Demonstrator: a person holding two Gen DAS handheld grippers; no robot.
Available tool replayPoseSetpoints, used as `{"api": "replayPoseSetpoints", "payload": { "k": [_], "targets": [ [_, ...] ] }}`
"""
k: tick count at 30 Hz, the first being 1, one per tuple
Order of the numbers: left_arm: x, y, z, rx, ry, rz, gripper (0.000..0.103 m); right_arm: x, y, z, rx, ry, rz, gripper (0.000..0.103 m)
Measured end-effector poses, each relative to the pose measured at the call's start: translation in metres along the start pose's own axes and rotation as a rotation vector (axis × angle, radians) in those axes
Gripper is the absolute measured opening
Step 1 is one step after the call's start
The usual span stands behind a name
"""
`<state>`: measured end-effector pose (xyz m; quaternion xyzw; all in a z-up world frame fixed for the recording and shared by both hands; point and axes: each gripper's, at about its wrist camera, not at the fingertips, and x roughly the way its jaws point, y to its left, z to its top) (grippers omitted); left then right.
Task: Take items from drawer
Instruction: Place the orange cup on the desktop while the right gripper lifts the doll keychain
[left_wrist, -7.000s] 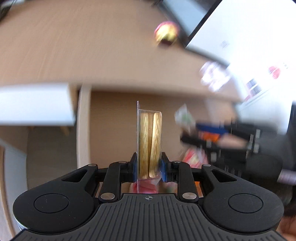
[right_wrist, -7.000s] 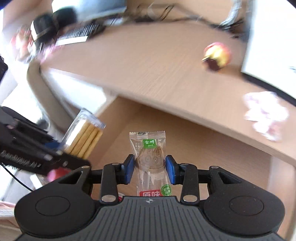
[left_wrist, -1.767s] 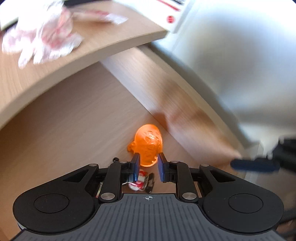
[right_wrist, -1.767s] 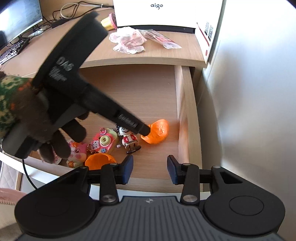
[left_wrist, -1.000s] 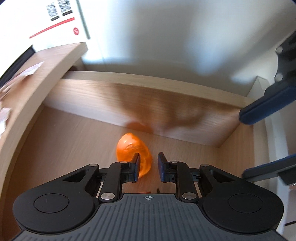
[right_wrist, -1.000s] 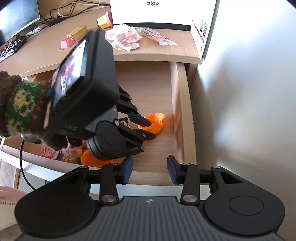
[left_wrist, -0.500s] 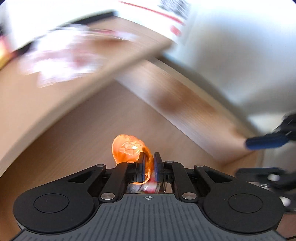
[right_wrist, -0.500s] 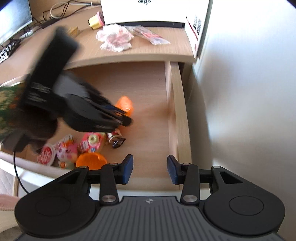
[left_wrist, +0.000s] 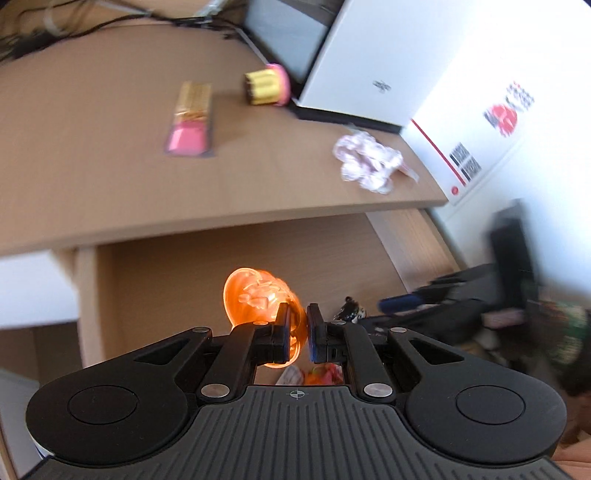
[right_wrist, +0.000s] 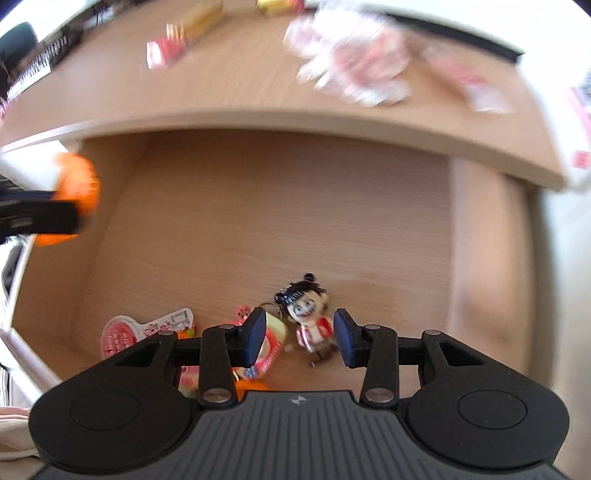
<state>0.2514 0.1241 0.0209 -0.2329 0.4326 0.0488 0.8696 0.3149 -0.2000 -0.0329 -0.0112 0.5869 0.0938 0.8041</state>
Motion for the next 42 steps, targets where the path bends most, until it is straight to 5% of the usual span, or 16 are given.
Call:
{"api": "replayPoseSetpoints", "payload": {
  "k": [11, 18, 26, 31, 42],
  "targets": [
    [-0.004, 0.017, -0.023, -0.105, -0.004, 0.015, 0.011, 0.044, -0.004, 0.016, 0.011, 0.118, -0.025, 0.031],
    [-0.009, 0.014, -0.010, -0.096, -0.011, -0.024, 0.011, -0.027, 0.010, 0.007, 0.020, -0.089, 0.008, 0.030],
    [-0.028, -0.011, 0.072, 0.017, -0.166, -0.071, 0.011, -0.116, 0.009, 0.004, 0.068, -0.325, 0.035, 0.030],
    [-0.003, -0.020, 0.122, 0.007, -0.208, -0.106, 0.011, -0.144, 0.012, 0.006, 0.099, -0.396, 0.027, 0.030],
    [0.110, -0.034, 0.114, 0.169, -0.204, 0.124, 0.019, -0.157, -0.006, -0.003, 0.115, -0.417, -0.035, 0.030]
  ]
}}
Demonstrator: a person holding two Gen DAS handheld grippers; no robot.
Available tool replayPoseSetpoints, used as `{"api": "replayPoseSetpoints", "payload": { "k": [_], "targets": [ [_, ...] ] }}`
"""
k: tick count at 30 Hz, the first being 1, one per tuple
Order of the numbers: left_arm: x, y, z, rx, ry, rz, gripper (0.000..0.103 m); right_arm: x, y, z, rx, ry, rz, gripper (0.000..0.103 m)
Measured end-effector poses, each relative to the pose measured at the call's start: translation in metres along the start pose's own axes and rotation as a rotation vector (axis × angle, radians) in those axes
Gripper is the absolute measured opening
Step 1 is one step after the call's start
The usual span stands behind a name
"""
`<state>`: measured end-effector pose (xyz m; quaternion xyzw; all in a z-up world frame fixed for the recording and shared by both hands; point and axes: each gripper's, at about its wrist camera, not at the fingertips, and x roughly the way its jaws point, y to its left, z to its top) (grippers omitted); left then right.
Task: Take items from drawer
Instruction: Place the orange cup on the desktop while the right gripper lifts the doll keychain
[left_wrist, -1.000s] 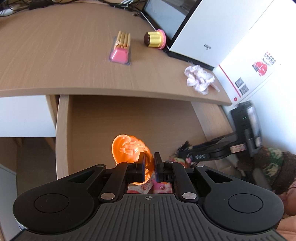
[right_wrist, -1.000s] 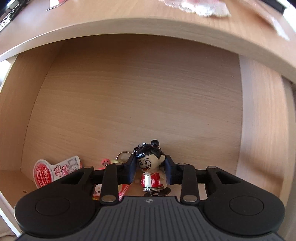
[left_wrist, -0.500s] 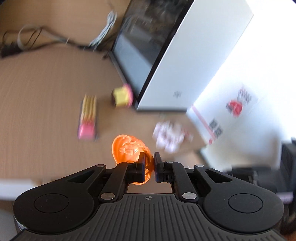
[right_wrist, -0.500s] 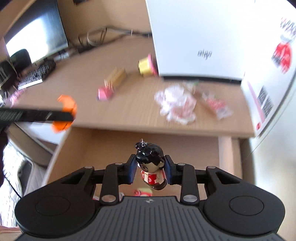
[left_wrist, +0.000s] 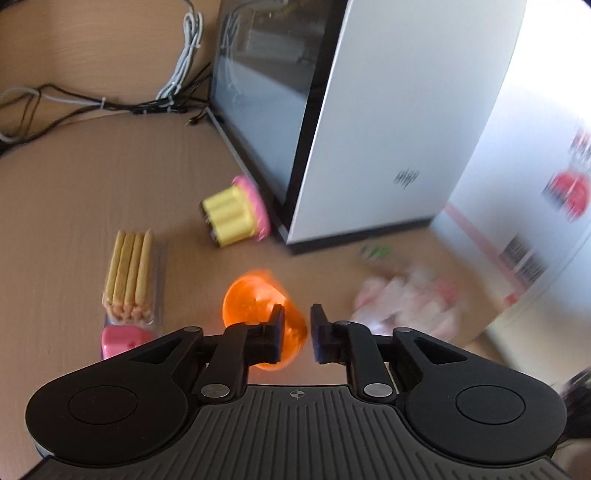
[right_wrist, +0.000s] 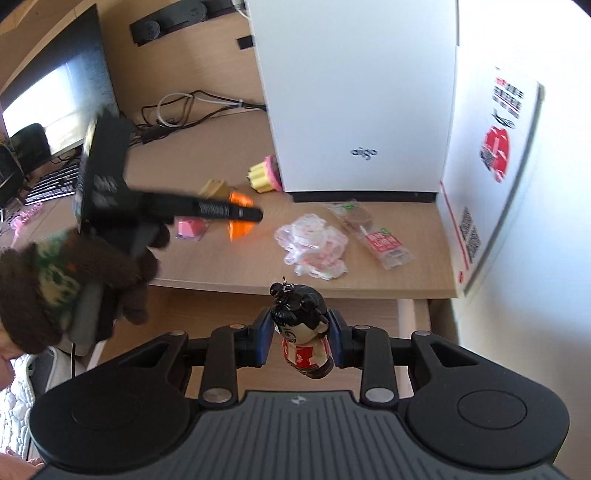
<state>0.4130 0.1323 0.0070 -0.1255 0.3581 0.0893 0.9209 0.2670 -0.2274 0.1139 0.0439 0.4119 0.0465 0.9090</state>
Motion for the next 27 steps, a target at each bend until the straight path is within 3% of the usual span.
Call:
{"api": "replayPoseSetpoints", "payload": {
  "k": [2, 5, 13, 20, 23, 27],
  "targets": [
    [0.004, -0.001, -0.004, 0.027, -0.022, 0.039, 0.019, 0.004, -0.006, 0.001, 0.014, 0.005, -0.010, 0.030],
    [-0.004, 0.009, 0.000, -0.024, -0.062, 0.031, 0.019, 0.011, -0.015, 0.005, 0.038, 0.001, -0.018, 0.030],
    [-0.073, 0.035, 0.015, -0.106, -0.187, 0.021, 0.019, 0.023, -0.020, 0.053, 0.052, -0.090, 0.020, 0.030],
    [-0.107, 0.047, -0.009, -0.131, -0.100, 0.016, 0.019, 0.077, 0.003, 0.104, -0.087, -0.160, -0.014, 0.031],
    [-0.117, 0.049, -0.033, -0.126, -0.018, -0.019, 0.019, 0.107, 0.007, 0.108, -0.119, -0.108, -0.038, 0.031],
    [-0.120, 0.041, -0.068, -0.065, 0.105, -0.069, 0.019, 0.113, 0.007, 0.100, -0.112, -0.087, -0.054, 0.031]
  ]
}}
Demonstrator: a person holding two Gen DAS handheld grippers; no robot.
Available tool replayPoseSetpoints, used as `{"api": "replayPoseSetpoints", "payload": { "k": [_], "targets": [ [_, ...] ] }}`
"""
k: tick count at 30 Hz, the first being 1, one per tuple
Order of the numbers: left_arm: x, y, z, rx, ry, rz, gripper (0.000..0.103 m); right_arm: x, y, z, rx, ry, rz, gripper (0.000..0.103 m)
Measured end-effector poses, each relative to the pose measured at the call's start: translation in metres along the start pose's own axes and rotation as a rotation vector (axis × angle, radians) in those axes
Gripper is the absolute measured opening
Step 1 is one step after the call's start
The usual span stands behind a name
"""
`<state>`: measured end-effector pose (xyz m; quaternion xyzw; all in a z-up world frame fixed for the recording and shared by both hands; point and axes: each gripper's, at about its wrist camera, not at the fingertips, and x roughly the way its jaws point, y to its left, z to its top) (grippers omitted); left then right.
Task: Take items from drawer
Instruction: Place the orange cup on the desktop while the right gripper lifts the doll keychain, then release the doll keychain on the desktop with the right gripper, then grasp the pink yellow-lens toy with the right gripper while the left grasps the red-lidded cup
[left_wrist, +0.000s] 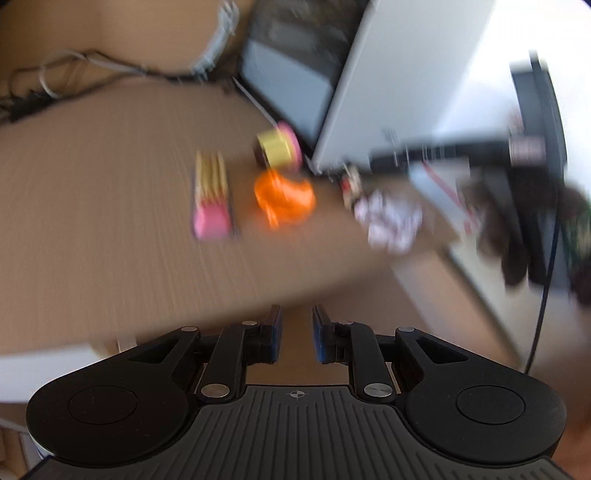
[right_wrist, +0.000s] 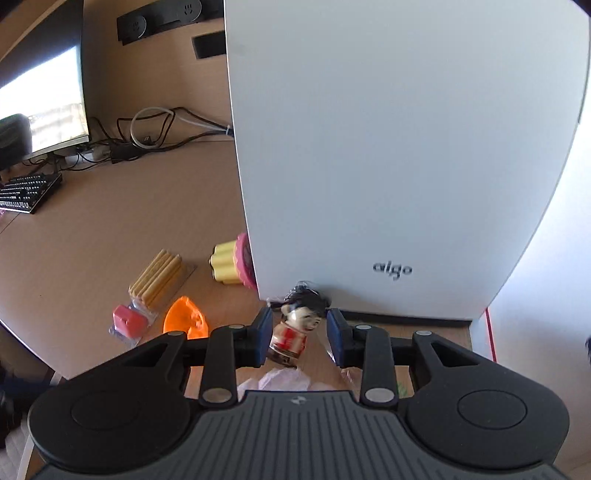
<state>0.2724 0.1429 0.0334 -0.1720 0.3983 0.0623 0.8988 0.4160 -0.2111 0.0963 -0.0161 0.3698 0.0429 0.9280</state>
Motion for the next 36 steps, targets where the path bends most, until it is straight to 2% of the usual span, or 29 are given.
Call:
{"api": "replayPoseSetpoints", "payload": {
  "k": [5, 12, 16, 23, 28, 33, 36],
  "targets": [
    [0.013, -0.002, -0.026, -0.001, 0.101, -0.028, 0.019, -0.022, -0.003, -0.023, 0.078, 0.009, 0.068, 0.032],
    [0.035, -0.007, -0.033, 0.029, 0.183, -0.062, 0.019, -0.057, 0.020, -0.065, 0.044, 0.076, 0.107, 0.035],
    [0.041, -0.010, -0.035, 0.040, 0.198, -0.086, 0.019, -0.057, 0.038, -0.085, 0.009, 0.164, 0.161, 0.035],
    [0.054, -0.012, -0.033, 0.040, 0.212, -0.076, 0.019, -0.039, 0.034, -0.124, 0.024, 0.352, 0.152, 0.036],
    [0.046, -0.002, -0.036, -0.006, 0.192, -0.038, 0.019, -0.014, 0.016, -0.148, 0.112, 0.504, 0.136, 0.035],
    [0.034, 0.012, -0.042, -0.074, 0.167, -0.013, 0.019, 0.002, 0.000, -0.167, 0.210, 0.600, 0.127, 0.035],
    [0.030, 0.016, -0.045, -0.096, 0.170, -0.010, 0.019, 0.011, -0.002, -0.175, 0.252, 0.650, 0.150, 0.035]
  ]
}}
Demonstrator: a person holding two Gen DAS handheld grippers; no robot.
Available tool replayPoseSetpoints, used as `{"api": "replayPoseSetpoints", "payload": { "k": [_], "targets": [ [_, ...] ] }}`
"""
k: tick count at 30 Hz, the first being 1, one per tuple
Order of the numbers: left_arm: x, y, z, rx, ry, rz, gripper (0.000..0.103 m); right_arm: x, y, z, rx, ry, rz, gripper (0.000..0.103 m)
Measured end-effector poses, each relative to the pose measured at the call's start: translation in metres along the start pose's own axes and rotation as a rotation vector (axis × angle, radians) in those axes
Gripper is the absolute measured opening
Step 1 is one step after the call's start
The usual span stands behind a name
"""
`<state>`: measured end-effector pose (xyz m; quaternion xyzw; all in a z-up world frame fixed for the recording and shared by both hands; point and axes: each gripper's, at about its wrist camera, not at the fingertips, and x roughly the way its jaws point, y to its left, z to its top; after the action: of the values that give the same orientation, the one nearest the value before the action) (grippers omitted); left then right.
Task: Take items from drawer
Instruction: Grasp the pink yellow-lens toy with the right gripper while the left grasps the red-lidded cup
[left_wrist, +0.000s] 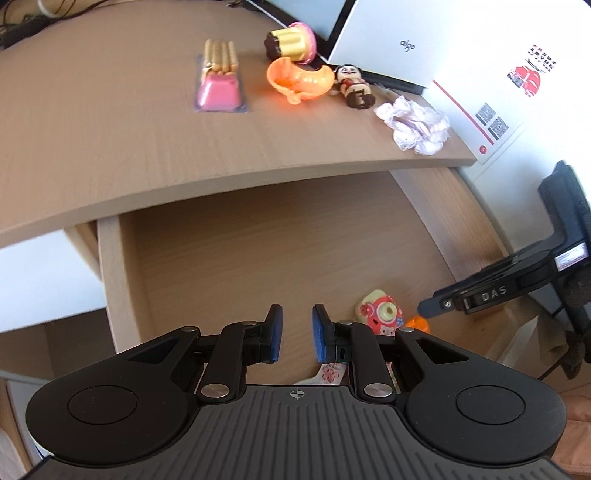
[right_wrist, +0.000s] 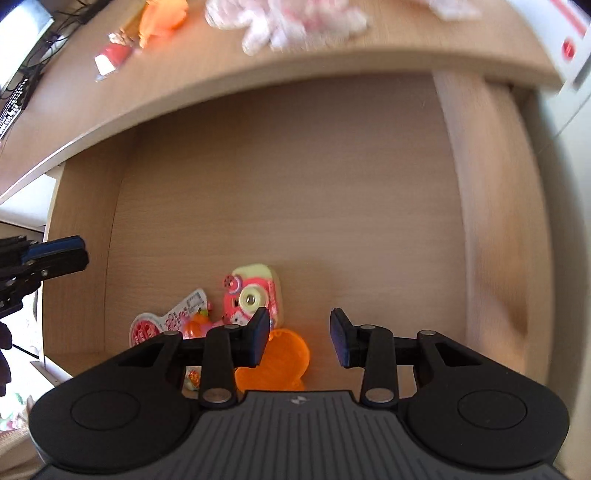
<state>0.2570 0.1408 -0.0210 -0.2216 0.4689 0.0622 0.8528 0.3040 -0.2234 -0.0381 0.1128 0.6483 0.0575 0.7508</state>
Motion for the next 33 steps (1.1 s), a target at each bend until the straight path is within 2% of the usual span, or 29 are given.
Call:
{"api": "replayPoseSetpoints", "payload": {
  "k": [3, 8, 12, 18, 20, 21, 22, 27, 31, 33],
  "targets": [
    [-0.002, 0.001, -0.003, -0.008, 0.001, 0.003, 0.019, 0.012, 0.002, -0.001, 0.009, 0.037, 0.011, 0.035],
    [-0.006, -0.001, -0.007, -0.006, 0.004, -0.002, 0.019, 0.017, 0.024, 0.004, -0.051, 0.020, 0.007, 0.036],
    [-0.008, -0.008, -0.011, 0.020, 0.016, -0.009, 0.019, 0.027, 0.048, 0.011, -0.134, 0.004, -0.032, 0.052],
    [-0.010, -0.018, -0.017, 0.056, 0.042, -0.025, 0.019, 0.059, 0.068, 0.014, -0.190, 0.096, -0.108, 0.057],
    [-0.009, -0.021, -0.018, 0.068, 0.054, -0.028, 0.019, 0.060, 0.071, 0.012, -0.193, 0.098, -0.102, 0.056],
    [-0.008, -0.022, -0.019, 0.073, 0.060, -0.030, 0.019, 0.059, 0.071, 0.010, -0.192, 0.094, -0.102, 0.047],
    [-0.007, -0.024, -0.019, 0.078, 0.067, -0.032, 0.019, 0.057, 0.070, 0.008, -0.194, 0.090, -0.106, 0.044],
    [0.008, -0.035, -0.016, 0.114, 0.139, -0.057, 0.019, 0.025, 0.054, -0.008, -0.140, -0.019, -0.065, 0.043],
    [0.031, -0.050, -0.011, 0.162, 0.252, -0.109, 0.019, -0.014, 0.032, -0.025, -0.043, -0.137, -0.041, 0.043],
    [0.046, -0.056, -0.009, 0.156, 0.316, -0.120, 0.019, -0.030, 0.024, -0.035, -0.010, -0.177, -0.048, 0.043]
  ]
}}
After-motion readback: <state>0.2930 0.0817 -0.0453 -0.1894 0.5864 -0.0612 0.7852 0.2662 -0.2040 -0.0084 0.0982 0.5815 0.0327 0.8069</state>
